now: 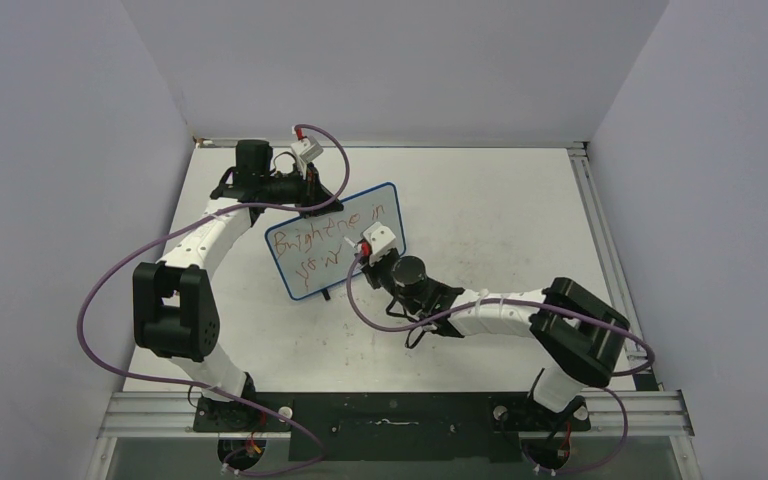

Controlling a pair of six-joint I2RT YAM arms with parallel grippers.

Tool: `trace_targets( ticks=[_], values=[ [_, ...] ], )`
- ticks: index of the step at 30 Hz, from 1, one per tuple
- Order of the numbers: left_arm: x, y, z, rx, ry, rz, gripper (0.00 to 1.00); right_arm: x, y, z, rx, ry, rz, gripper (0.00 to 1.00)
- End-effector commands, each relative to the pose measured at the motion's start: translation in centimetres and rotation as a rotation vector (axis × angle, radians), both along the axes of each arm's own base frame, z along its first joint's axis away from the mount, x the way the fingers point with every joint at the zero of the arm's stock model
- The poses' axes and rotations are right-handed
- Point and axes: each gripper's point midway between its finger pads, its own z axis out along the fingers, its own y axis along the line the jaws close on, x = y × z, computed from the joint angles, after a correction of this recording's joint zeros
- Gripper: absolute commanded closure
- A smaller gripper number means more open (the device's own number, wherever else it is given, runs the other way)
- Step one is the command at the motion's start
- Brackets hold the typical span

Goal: Write a sentence on the whiteboard

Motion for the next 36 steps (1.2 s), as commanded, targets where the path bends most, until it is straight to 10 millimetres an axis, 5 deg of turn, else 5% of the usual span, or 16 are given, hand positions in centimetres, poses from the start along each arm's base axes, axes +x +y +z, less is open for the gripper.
trace_targets(
  ticks=[1,6,12,20,36],
  values=[
    [-3.4,-0.1,-3.2,0.038,0.199,-0.017,1.00,-0.9,0.3,5.7,0.101,-0.082,0.084,0.95],
    [-3.5,-0.1,-3.4,0.044,0.202,-0.015,1.00,-2.2,0.0,7.5,0.111,-0.106,0.145,0.95],
    [-3.6,0.1,-3.3,0.053,0.199,-0.013,1.00,-2.7,-1.4,7.2,0.113,-0.132,0.132,0.95],
    [-3.8,0.1,-3.1,0.053,0.194,-0.013,1.00,-2.7,-1.5,3.8,0.077,-0.091,0.125,0.95],
    [-3.8,0.1,-3.3,0.053,0.202,-0.015,1.00,0.7,-2.3,-0.4,0.021,-0.026,0.031,0.95]
  ],
)
